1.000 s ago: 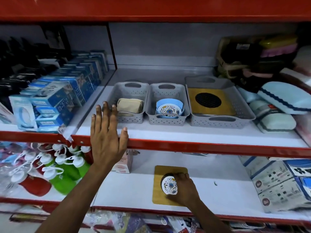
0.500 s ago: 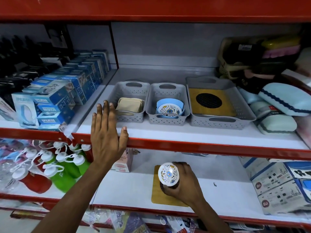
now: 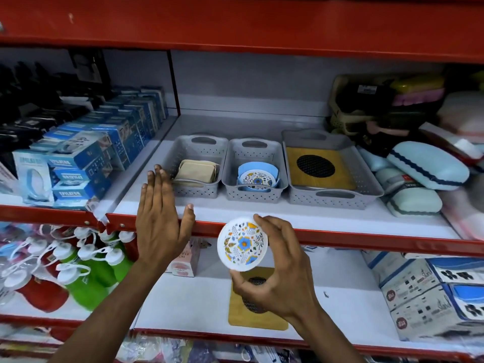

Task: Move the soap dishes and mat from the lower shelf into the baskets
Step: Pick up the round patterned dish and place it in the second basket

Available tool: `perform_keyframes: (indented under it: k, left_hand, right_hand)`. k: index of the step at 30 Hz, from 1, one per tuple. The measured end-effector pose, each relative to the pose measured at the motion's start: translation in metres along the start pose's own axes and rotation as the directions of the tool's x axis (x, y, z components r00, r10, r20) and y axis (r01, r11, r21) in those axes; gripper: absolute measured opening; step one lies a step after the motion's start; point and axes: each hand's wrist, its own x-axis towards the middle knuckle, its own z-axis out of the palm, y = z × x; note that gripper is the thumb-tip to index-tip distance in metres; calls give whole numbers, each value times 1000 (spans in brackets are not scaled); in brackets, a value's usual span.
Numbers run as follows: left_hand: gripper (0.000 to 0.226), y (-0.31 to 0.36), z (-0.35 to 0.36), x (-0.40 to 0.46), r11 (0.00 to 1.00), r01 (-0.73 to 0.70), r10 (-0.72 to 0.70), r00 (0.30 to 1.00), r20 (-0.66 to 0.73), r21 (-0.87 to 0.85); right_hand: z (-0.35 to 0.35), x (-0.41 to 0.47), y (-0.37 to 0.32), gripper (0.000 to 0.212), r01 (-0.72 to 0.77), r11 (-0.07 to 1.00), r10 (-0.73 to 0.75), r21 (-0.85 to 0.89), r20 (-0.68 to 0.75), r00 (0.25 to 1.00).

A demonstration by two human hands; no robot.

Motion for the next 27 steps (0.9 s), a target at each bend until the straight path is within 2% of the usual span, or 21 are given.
perform_keyframes:
  k: [11,27]
  left_hand:
    - [85,1,-3,1,1000,18,-17,999,37,-12]
    - [86,2,-4,1,999,12,-11,1000,17,-33]
  right_hand:
    - [-7,45,-2,88,-129,991,131,20,-86,988]
    - [-9,60,2,86,-169,983,160,-68,-120,980]
